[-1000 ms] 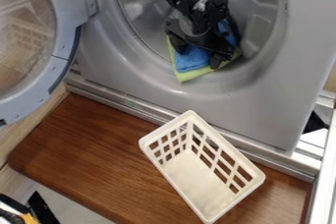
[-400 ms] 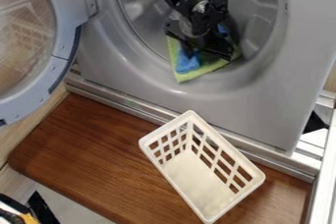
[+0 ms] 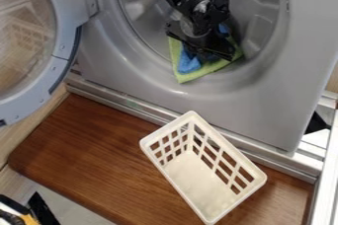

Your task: Put the laundry in the basket

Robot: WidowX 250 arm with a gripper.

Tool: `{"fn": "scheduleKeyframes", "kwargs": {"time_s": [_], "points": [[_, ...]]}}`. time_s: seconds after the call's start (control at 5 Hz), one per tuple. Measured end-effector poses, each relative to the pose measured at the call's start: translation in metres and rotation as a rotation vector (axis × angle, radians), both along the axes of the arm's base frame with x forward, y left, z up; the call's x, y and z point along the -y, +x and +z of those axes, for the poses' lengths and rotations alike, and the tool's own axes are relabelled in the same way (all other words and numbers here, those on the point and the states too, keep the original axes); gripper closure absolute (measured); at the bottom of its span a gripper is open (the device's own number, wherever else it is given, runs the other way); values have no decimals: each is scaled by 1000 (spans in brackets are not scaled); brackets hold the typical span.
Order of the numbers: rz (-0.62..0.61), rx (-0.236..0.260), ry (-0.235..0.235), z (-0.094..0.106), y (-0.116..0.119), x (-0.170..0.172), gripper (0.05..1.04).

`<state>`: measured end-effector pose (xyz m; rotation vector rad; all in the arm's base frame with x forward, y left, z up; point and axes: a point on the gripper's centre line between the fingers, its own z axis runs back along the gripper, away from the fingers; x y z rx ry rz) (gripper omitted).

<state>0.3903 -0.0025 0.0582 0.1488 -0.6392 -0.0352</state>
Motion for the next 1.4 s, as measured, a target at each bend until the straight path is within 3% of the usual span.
{"fn": "scheduleKeyframes", "kwargs": {"time_s": [0.6, 0.8, 1.0, 1.2, 1.4], "points": [[21, 57, -3, 34, -1, -3, 992], [26, 114, -1, 61, -6, 0, 992], [32, 122, -24, 70, -24, 11, 992], [17, 112, -58, 79, -57, 30, 992], [13, 75, -76, 82, -85, 38, 992]]}}
